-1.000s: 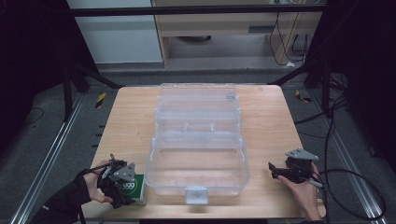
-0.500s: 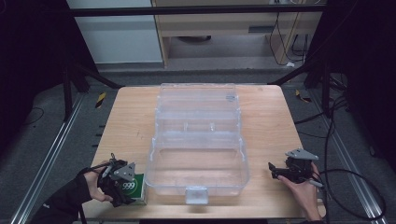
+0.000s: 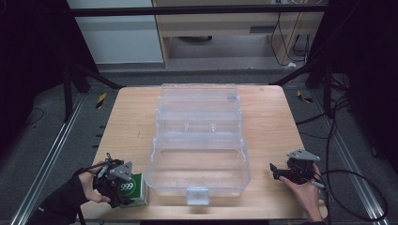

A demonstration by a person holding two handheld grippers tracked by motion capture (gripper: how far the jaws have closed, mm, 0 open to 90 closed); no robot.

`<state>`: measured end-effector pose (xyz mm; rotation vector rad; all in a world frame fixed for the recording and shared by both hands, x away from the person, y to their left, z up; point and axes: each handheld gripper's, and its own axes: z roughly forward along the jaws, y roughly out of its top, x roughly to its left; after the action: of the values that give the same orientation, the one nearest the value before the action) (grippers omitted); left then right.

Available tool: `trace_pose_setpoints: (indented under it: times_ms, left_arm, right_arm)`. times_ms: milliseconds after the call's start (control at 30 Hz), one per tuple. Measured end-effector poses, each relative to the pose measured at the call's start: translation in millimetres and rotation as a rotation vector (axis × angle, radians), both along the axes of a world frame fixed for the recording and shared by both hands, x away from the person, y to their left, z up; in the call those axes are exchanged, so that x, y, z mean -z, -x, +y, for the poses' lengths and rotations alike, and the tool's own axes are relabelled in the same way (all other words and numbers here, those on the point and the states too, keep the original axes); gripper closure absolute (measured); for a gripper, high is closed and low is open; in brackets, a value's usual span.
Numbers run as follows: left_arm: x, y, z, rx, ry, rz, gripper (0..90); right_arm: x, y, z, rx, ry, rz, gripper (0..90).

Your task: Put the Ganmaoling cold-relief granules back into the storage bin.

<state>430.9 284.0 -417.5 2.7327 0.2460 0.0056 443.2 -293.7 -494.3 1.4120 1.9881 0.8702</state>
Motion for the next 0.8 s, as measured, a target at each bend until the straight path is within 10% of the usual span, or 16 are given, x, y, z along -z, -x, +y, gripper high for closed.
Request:
trace_pose_setpoints:
  times_ms: [800]
  left_arm:
    - [-39.4, 4.2, 17.7, -0.043, 0.032, -0.031, 14.5]
  right_arm:
    - [-0.3, 0.3, -0.4, 0.001, -0.005, -0.003, 5.1]
